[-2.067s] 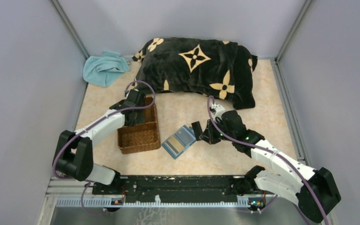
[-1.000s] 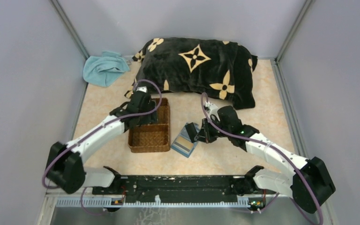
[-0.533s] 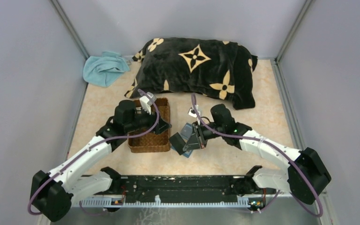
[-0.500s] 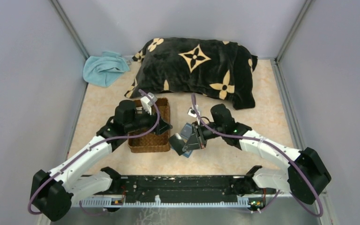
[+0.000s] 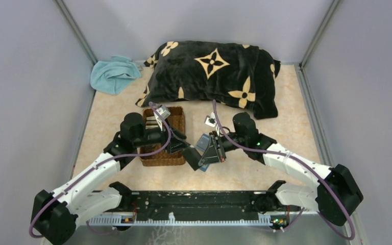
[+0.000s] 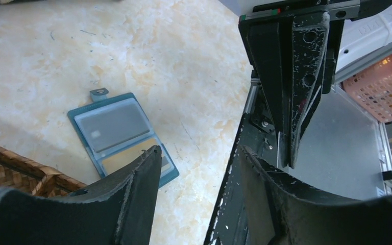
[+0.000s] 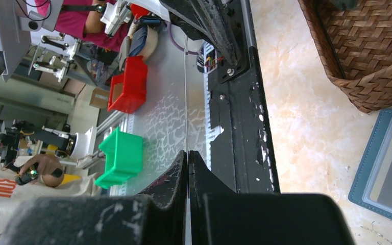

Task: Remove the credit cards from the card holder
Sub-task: Place the credit card in the storage box.

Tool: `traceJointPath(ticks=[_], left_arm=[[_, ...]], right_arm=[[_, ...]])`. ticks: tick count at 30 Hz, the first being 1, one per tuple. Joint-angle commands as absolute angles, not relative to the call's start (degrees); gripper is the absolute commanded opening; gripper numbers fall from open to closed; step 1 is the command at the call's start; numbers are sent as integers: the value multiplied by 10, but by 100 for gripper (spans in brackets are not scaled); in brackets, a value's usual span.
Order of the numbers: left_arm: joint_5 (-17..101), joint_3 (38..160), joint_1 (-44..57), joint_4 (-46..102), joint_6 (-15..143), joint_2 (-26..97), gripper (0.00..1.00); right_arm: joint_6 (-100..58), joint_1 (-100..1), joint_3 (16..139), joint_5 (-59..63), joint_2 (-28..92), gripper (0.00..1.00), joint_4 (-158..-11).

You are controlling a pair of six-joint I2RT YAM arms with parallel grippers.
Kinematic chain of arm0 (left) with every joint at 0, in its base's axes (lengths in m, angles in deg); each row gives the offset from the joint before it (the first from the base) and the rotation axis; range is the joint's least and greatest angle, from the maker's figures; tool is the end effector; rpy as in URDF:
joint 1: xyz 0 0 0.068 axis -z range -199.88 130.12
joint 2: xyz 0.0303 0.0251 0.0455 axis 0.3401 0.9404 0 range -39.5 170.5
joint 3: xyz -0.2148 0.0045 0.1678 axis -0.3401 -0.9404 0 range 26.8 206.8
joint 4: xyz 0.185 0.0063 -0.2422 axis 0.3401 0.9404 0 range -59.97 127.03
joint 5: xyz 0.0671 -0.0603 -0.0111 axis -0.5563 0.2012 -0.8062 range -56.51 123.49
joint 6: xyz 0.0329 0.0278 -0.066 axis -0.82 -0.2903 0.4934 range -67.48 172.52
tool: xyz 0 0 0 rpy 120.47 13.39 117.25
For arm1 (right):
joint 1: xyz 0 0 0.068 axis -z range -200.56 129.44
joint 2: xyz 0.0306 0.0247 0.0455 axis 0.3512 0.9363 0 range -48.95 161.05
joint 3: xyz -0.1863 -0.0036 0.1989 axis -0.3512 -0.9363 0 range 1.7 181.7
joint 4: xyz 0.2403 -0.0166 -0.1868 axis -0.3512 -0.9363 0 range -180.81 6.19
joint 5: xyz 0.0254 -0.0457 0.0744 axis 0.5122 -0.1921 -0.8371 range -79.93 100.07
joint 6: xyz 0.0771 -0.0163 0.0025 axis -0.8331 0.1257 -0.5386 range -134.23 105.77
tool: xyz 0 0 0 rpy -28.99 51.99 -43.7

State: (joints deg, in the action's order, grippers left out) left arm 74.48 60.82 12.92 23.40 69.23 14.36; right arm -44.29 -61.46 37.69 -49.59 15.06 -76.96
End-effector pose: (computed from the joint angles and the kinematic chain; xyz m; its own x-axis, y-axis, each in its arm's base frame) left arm 0.2114 -0.1889 0.2557 -0.4559 0.0355 -0.8893 0.8505 0.3121 -0.4235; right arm 0.1812 0.2342 0.2279 -0.7066 -0.2773 -0.6510 -0.6760 -0.0072 0.7368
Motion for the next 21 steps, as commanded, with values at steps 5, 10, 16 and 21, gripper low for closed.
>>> traceJointPath(ticks=[5, 10, 16, 21], left_arm=[[801, 603, 131, 178, 718, 134, 62], [829, 561, 130, 71, 781, 101, 67], [855, 493, 131, -197, 936, 88, 71], [885, 481, 134, -373, 1032, 146, 65]], right_arm=[[-431, -620, 376, -483, 69, 0, -754], [-434, -611, 383, -421, -14, 0, -758], [-430, -605, 400, -360, -37, 0, -775], [-438, -604, 395, -355, -21, 0, -748]])
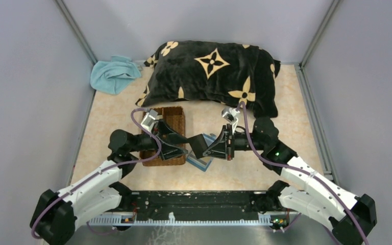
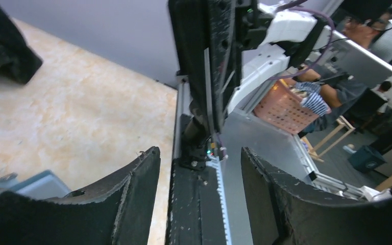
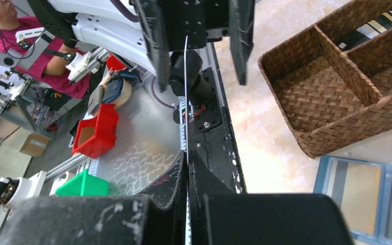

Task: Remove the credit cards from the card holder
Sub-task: Place the credit card in the storage box.

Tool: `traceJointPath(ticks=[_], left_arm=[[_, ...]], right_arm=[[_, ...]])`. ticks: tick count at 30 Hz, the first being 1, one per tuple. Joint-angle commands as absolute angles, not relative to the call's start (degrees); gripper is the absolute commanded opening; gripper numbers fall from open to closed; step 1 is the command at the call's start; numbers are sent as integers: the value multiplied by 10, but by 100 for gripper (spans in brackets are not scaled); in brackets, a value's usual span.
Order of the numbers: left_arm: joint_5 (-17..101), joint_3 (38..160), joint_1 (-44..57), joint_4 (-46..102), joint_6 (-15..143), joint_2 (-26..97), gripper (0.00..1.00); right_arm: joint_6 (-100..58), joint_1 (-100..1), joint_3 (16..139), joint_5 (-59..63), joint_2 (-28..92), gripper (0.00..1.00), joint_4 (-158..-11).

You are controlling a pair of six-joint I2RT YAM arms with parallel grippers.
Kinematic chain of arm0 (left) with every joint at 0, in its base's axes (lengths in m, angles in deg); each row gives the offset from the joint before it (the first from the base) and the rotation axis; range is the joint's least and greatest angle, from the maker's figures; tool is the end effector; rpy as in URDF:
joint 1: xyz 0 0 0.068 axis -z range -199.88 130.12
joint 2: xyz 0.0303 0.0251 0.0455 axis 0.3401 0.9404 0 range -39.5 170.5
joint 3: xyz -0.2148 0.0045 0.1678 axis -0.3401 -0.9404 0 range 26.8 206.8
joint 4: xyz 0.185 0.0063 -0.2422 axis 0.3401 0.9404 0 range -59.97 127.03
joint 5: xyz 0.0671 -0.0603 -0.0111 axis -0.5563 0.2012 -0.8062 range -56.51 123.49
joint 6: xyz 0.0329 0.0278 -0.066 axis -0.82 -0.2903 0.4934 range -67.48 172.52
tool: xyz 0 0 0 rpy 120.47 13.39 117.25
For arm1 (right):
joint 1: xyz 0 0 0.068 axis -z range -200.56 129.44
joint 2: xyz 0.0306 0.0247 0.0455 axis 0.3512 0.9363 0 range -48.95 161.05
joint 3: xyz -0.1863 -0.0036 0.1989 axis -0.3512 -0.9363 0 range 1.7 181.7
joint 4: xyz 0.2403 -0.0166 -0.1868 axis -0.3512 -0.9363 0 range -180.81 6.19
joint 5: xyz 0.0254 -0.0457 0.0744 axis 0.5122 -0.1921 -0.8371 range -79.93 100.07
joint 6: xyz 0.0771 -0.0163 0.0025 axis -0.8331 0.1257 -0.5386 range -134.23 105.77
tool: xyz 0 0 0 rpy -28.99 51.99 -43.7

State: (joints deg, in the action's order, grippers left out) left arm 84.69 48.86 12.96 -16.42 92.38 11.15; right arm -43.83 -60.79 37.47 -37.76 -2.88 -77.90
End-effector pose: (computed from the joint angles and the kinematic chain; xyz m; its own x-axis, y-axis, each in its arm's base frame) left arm 0.1794 -0.1785 0.2667 -0.4195 -0.2073 -0.8838 0.9044 -0.0112 -0.4266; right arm 0.1607 0.2017 0.3014 -0.5436 -0.0255 -0.8389 -0.8387 0.0551 0.5418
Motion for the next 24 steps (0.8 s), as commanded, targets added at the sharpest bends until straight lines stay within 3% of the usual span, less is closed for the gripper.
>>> traceJointPath(ticks=[1, 9, 14, 20, 24], left_arm=[[889, 480, 136, -408, 1049, 160, 65], [881, 485, 155, -440, 1049, 212, 46], [883, 498, 158, -403, 1031, 209, 45], [876, 554, 158, -196, 918, 175, 44], [879, 574, 158, -145, 893, 175, 40]], right_arm=[[-438, -605, 395, -354, -21, 0, -744], [-435, -605, 402, -359, -20, 0, -755], [-429, -605, 398, -373, -17, 0, -772], [-398, -605, 405, -385, -18, 0, -835], [-390, -605, 402, -386, -19, 0, -853]])
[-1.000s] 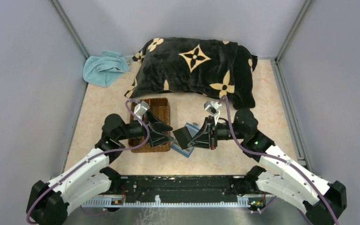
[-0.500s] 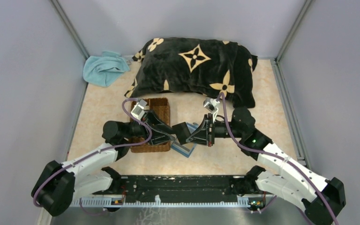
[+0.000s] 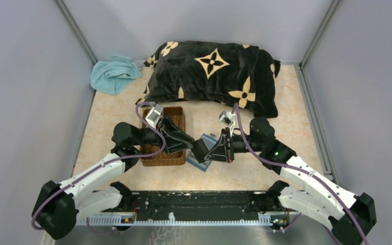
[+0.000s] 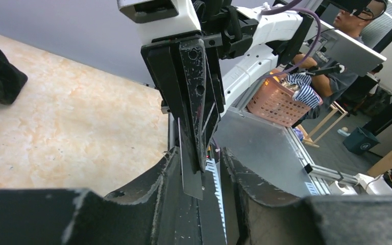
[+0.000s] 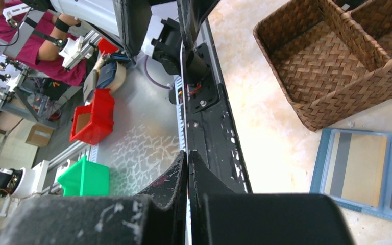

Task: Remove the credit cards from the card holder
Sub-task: Place the credit card in the storage box.

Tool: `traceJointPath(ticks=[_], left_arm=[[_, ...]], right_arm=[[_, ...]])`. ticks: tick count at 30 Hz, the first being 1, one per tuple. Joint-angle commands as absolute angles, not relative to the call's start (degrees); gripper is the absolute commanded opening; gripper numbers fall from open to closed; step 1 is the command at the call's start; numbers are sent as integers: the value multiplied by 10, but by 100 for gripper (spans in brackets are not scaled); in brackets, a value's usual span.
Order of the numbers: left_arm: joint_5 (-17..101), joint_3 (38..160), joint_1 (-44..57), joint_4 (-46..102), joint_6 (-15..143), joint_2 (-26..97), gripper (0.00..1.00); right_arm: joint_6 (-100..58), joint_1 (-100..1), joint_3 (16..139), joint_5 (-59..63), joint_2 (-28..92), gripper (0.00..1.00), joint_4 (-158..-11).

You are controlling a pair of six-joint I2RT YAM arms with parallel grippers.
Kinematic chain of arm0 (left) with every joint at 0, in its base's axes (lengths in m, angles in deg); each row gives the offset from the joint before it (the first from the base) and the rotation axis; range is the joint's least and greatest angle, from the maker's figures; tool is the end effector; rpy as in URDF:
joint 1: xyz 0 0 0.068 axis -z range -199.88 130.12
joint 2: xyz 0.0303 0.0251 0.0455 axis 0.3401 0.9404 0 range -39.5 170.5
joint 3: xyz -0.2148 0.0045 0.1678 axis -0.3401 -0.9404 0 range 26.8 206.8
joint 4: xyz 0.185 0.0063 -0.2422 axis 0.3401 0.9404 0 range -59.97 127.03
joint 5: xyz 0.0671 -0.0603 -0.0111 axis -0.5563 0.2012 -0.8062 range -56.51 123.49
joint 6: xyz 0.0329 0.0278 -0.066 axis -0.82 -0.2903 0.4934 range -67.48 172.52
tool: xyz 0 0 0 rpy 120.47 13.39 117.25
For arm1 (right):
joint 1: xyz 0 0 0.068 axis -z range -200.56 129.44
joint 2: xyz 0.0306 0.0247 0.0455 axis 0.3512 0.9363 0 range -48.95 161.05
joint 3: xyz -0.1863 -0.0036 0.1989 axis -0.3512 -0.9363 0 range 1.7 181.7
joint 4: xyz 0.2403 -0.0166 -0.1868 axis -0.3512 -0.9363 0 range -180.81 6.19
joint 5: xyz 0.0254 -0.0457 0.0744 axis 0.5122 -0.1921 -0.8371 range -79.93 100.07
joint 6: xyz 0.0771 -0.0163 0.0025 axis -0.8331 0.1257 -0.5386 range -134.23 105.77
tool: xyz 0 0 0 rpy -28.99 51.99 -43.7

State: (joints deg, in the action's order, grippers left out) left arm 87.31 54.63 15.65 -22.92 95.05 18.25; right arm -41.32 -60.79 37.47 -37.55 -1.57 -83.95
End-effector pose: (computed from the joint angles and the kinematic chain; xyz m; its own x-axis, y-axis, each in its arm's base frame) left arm 0.1848 -0.1990 0.2881 -0.4060 -0.2005 -0.8916 0.9135 -0.1177 -0.3895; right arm 0.1628 0.2032 0.2835 -0.5881 -0.0954 -0.8032 -0.8084 0.1022 0.5798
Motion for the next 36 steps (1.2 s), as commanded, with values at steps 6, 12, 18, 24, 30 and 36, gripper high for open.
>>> traceJointPath(ticks=[6, 12, 18, 24, 30, 36], left_arm=[[897, 568, 158, -151, 905, 184, 12], [917, 559, 158, -141, 904, 180, 19], [914, 546, 159, -138, 896, 168, 0], [893, 536, 158, -145, 897, 158, 0], [890, 524, 158, -169, 914, 160, 0], [865, 507, 158, -199, 928, 154, 0]], right_arm=[[-399, -606, 399, -385, -21, 0, -838], [-401, -606, 401, -386, -13, 0, -832], [-404, -606, 403, -386, -10, 0, -827], [-400, -606, 406, -368, -16, 13, -831], [-402, -605, 415, -339, -23, 23, -824], [-413, -605, 414, -342, -21, 15, -798]])
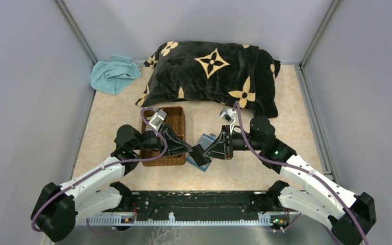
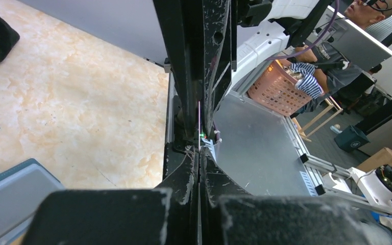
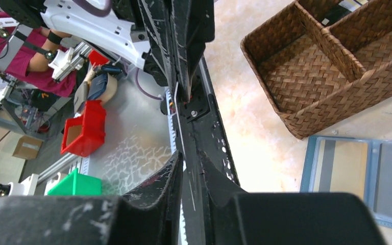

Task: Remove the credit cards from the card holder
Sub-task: Place the credit card in the storage box.

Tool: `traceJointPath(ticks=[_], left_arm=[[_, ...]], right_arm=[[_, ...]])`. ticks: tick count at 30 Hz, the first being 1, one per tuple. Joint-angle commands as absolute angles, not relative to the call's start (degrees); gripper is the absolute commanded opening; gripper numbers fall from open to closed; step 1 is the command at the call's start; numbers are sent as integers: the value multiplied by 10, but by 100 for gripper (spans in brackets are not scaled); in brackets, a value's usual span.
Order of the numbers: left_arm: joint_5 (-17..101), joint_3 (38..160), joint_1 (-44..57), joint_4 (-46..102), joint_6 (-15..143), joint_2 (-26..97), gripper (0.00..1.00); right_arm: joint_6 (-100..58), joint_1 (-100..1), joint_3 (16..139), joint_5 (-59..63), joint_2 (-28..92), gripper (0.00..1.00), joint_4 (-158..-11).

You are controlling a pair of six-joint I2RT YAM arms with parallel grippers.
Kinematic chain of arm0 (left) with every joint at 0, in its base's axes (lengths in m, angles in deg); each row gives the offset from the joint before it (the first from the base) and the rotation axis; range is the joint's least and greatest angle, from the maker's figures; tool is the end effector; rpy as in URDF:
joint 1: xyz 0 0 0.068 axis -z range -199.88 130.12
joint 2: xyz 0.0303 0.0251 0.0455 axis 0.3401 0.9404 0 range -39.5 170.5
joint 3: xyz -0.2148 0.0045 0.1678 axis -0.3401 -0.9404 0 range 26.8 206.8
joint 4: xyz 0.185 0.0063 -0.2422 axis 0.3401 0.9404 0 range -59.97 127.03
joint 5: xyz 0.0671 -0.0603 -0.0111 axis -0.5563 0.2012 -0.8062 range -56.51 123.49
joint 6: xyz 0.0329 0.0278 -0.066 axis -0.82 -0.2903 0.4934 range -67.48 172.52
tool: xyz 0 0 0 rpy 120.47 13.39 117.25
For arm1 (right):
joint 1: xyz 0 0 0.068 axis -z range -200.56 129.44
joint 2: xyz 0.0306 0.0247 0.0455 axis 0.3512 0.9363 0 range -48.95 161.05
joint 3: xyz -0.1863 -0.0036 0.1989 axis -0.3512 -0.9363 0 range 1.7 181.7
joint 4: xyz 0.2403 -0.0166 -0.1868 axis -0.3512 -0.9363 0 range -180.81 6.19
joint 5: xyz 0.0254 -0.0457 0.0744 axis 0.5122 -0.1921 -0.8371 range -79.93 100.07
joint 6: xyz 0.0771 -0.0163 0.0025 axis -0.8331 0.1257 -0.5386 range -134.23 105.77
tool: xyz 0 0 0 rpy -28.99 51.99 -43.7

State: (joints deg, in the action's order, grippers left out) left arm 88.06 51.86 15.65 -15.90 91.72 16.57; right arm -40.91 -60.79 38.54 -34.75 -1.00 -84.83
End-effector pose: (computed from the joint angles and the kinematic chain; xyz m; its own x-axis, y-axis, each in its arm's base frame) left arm 0.1815 -0.1972 0.2631 -0.4556 -0.1250 -0.8814 0.8900 -0.0835 -0.4482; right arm 0.1674 0.2041 0.2866 -0.5853 -0.0779 -0.8071 -0.8074 0.1471 0.5713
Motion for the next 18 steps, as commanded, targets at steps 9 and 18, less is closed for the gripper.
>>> traceJointPath(ticks=[9, 18], left_arm=[[868, 503, 158, -239, 955, 169, 0], [873, 490, 158, -235, 948, 166, 0]], right_arm=[[-417, -606, 408, -349, -22, 0, -793], [-371, -600, 440, -298, -9, 0, -850]])
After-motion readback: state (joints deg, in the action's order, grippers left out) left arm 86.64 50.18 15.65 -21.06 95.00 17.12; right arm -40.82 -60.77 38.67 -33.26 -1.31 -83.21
